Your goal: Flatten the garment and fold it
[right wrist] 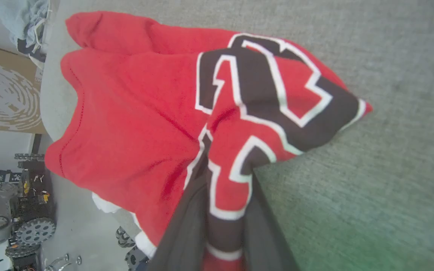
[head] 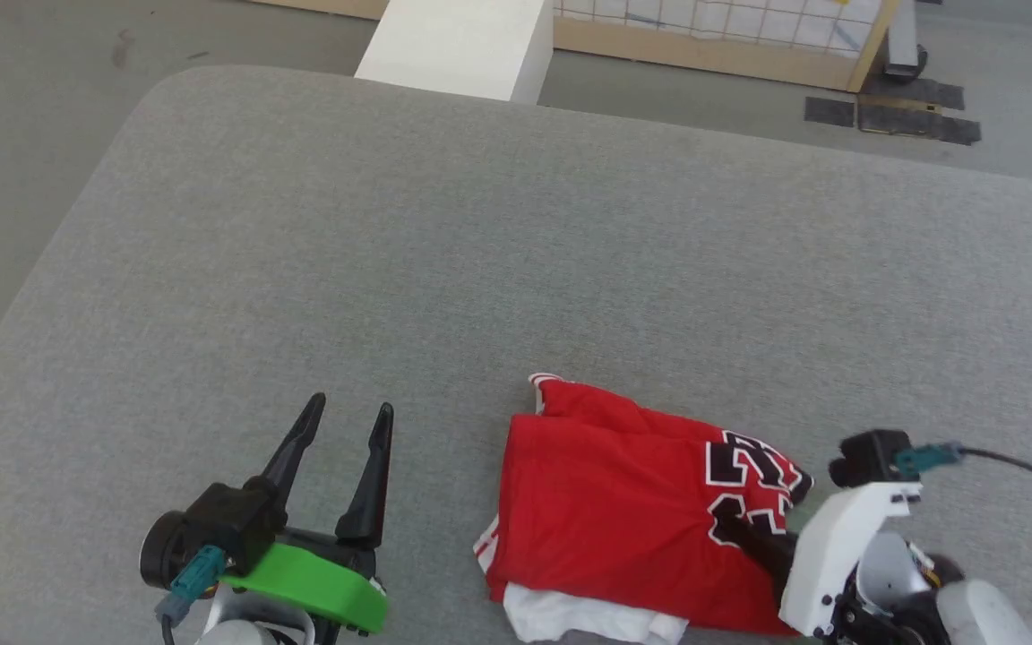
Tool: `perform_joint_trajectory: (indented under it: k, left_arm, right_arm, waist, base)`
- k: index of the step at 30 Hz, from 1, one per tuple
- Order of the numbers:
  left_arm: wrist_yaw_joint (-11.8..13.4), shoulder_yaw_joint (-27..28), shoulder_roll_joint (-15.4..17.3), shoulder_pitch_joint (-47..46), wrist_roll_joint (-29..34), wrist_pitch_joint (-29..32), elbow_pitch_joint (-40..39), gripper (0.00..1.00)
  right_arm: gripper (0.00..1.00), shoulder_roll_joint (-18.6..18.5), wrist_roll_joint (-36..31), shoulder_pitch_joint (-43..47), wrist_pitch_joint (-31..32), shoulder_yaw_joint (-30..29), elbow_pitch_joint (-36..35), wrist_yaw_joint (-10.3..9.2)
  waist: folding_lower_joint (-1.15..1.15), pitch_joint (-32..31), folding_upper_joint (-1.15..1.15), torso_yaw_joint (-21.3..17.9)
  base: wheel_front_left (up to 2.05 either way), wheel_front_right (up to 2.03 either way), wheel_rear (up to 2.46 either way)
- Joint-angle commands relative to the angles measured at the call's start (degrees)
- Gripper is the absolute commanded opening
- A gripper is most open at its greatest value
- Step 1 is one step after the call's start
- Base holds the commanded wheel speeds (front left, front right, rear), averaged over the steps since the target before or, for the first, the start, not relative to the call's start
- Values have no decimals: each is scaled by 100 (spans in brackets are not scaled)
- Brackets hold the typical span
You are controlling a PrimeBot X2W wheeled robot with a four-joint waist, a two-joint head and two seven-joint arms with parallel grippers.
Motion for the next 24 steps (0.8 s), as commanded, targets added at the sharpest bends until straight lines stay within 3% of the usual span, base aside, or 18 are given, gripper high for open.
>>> perform_joint_trajectory:
  k: [1, 6, 13, 19, 24]
  left_arm:
    - [-22, -5, -10, -60, -49, -21, 6, 100]
    - [-22, 1, -17, -3, -61, -21, -21, 100]
    - [-22, 64, -34, -66, -81, -21, -200, 100]
    - [-22, -30, 135, -298, -10, -21, -343, 100]
    - [-22, -138, 322, -595, 22, -21, -446, 100]
  right_arm:
    - [0, -215, -281, -185, -83, 149, -70, 20]
    - [0, -1018, -1164, -634, -120, 945, -391, 20]
    - [0, -2144, -2154, -1570, 287, 2185, -795, 20]
    - [0, -3123, -2173, -2338, 512, 3053, -909, 20]
    - [0, -3726, -2037, -2690, 410, 3184, -663, 20]
  waist:
    - [0, -46, 0, -134]
    - [0, -24, 0, -620]
    - [0, 228, 0, -1679]
    - [0, 582, 0, -2449]
    - [0, 955, 0, -2798]
  base:
    - [0, 0, 0]
    - [0, 0, 0]
    - [0, 0, 0]
    - [0, 0, 0]
    - [0, 0, 0]
